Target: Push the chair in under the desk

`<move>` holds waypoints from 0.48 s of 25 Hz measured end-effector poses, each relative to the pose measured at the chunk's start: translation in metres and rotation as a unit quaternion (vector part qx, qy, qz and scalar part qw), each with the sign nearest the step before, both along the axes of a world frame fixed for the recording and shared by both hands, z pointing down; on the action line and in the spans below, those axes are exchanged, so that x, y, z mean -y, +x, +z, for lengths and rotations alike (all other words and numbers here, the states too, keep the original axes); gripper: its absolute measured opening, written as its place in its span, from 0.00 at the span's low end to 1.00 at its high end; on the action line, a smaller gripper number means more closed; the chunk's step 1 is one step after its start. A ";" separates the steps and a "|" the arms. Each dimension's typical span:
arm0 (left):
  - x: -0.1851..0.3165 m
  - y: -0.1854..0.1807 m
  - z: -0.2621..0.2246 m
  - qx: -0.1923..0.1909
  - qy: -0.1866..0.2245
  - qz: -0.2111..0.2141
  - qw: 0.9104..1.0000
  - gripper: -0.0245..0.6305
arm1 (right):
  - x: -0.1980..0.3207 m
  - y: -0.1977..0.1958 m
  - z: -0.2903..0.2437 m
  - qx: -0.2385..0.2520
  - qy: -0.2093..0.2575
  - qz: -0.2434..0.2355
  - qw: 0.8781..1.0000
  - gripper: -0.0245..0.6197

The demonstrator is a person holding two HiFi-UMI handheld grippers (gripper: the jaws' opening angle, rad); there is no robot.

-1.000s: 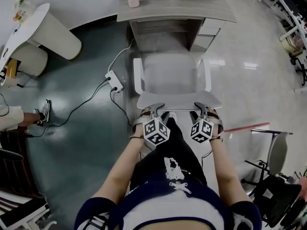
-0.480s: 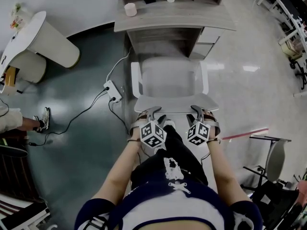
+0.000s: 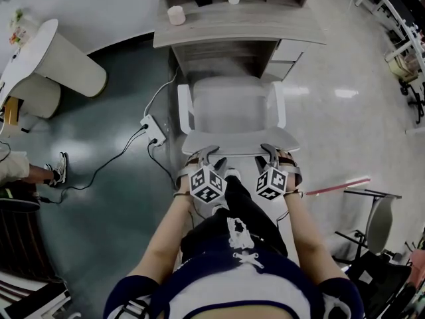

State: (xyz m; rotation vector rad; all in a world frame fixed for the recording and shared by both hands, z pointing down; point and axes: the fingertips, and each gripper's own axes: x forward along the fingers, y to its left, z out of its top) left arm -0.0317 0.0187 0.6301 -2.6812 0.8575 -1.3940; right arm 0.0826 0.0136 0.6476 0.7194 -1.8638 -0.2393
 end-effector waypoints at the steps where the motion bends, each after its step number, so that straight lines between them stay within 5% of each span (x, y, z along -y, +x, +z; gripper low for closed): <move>1: 0.002 0.000 0.001 0.000 -0.001 -0.002 1.000 0.30 | 0.002 0.000 0.000 0.000 0.000 0.000 1.000 0.25; 12: 0.033 0.001 -0.001 -0.005 -0.002 -0.012 1.000 0.31 | 0.033 0.001 0.000 -0.002 0.006 -0.006 1.000 0.25</move>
